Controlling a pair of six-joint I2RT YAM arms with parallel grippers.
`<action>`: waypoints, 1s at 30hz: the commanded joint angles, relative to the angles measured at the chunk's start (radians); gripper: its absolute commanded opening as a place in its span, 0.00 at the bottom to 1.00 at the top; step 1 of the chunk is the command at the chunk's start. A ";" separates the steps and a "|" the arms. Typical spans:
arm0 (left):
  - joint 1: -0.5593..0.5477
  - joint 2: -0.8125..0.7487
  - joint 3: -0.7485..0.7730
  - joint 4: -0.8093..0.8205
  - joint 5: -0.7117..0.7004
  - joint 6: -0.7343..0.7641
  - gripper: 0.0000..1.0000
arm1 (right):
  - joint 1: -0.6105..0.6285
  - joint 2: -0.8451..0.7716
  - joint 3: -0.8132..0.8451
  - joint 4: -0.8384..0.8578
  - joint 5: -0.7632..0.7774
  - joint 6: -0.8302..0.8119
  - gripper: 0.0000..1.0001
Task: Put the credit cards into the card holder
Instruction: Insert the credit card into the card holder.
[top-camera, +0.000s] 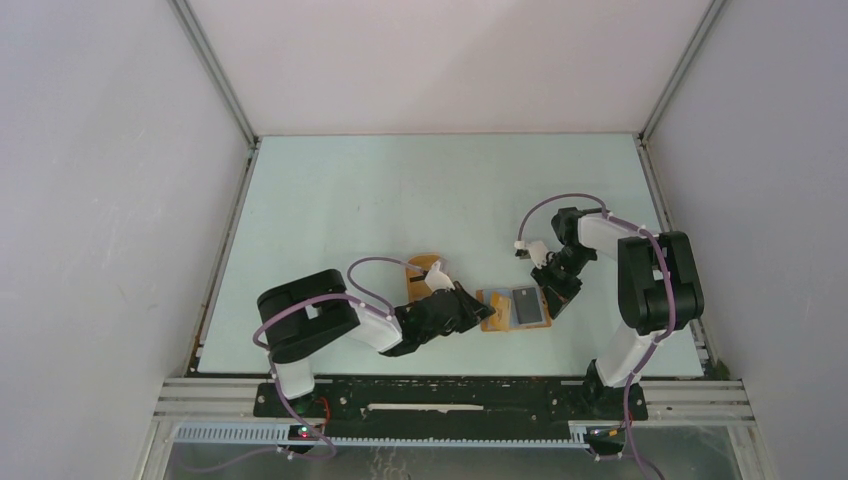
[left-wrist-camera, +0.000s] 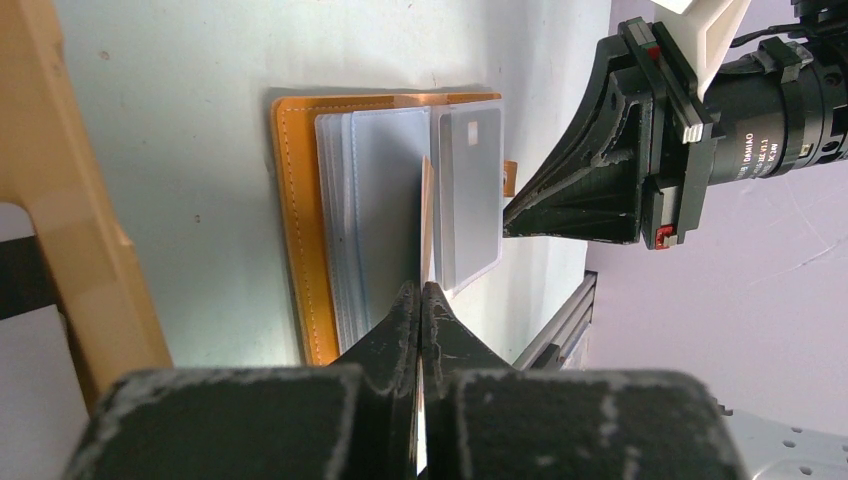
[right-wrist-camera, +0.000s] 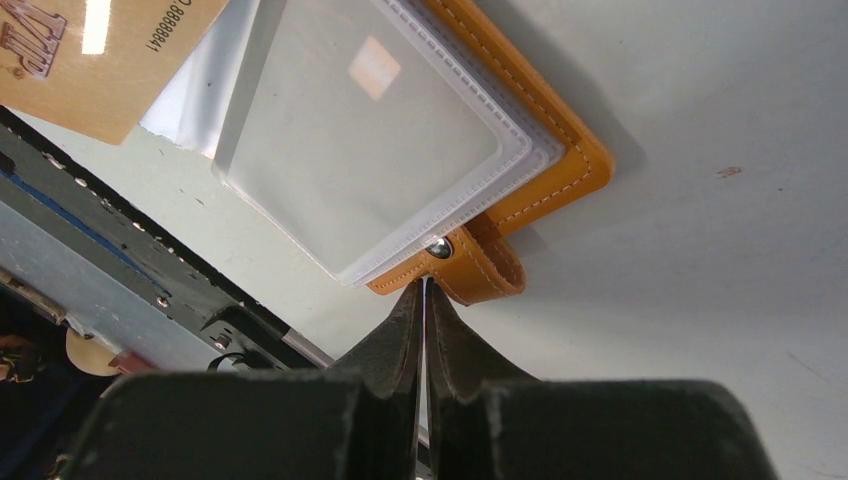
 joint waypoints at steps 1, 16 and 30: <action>0.001 0.005 0.032 0.010 -0.013 -0.003 0.00 | 0.009 -0.007 -0.001 -0.013 -0.018 -0.017 0.09; 0.000 -0.015 0.035 0.042 -0.011 0.036 0.00 | 0.009 -0.006 0.000 -0.011 -0.015 -0.016 0.09; 0.002 0.018 0.056 0.102 0.012 0.067 0.00 | 0.009 -0.002 0.000 -0.009 -0.010 -0.014 0.09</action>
